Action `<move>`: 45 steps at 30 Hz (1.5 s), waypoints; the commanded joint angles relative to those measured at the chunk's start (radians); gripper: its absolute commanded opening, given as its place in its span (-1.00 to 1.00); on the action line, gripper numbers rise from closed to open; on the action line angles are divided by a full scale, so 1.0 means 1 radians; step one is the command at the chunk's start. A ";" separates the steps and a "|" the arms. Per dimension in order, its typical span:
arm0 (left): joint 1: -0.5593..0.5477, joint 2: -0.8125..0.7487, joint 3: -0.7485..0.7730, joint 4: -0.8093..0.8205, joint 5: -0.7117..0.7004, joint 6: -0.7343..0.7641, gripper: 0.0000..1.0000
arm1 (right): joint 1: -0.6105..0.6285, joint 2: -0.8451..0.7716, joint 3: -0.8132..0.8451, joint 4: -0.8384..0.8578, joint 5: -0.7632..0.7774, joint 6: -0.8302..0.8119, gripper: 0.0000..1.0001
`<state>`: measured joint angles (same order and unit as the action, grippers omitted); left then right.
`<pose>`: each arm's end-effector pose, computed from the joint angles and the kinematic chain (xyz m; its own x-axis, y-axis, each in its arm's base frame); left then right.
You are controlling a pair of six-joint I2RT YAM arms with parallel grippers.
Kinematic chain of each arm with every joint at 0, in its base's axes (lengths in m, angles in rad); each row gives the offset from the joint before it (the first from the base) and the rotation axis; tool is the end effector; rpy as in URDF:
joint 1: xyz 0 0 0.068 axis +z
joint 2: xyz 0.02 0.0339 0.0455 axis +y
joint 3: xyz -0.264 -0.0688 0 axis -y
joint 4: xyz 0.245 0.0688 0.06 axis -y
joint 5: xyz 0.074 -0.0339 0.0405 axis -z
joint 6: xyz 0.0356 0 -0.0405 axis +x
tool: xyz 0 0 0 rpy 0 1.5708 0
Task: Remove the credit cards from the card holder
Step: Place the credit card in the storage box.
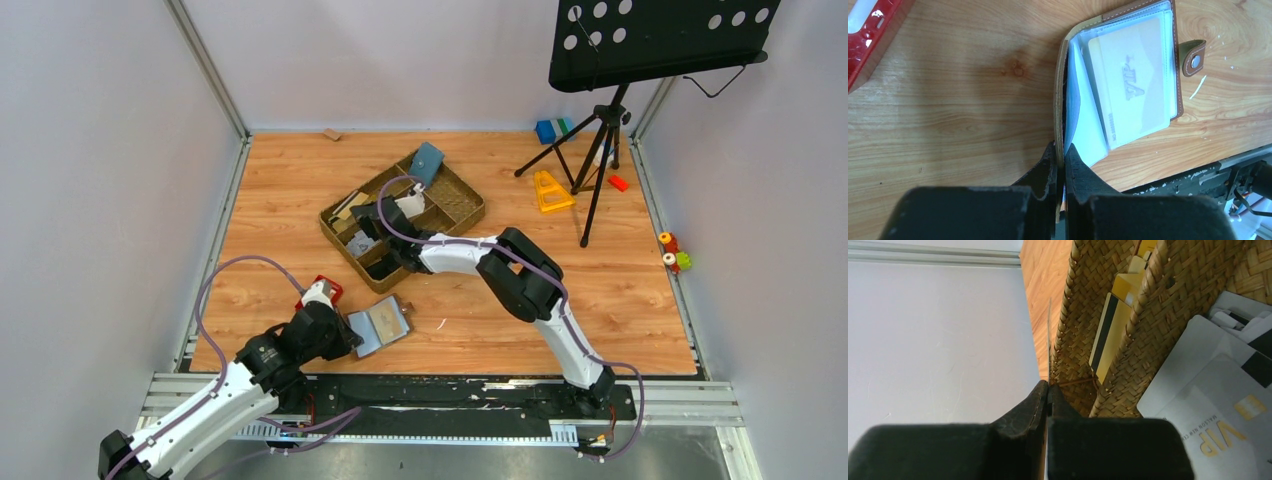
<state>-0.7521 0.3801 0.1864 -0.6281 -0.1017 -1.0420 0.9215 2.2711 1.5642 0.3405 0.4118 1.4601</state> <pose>0.0765 -0.0666 0.1430 -0.8130 -0.4156 -0.4077 -0.1444 0.8223 -0.5504 0.3227 0.4015 0.1637 -0.5248 0.8150 -0.2457 0.1596 0.3777 0.9121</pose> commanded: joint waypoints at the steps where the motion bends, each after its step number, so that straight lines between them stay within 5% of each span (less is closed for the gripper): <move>1: 0.002 0.016 0.013 -0.013 0.007 0.030 -1.00 | -0.007 0.037 0.077 0.038 0.021 0.037 -1.00; 14: 0.001 0.055 0.015 0.029 0.037 0.044 -1.00 | -0.007 -0.001 0.063 0.043 0.045 -0.008 -0.12; 29: 0.001 0.134 0.073 0.174 0.152 0.169 -1.00 | -0.007 -0.440 -0.347 0.175 0.008 -0.520 0.02; 36: 0.001 0.169 0.090 0.350 0.319 0.227 -1.00 | -0.079 -0.807 -0.694 0.182 -0.377 -0.805 0.09; 45: 0.000 0.196 0.117 0.474 0.428 0.179 -1.00 | -0.142 -1.206 -0.969 -0.158 -0.609 -0.948 0.45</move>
<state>-0.7521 0.5533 0.2630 -0.3058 0.2481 -0.8326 0.8082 1.2007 0.6819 0.3389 -0.0357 0.6094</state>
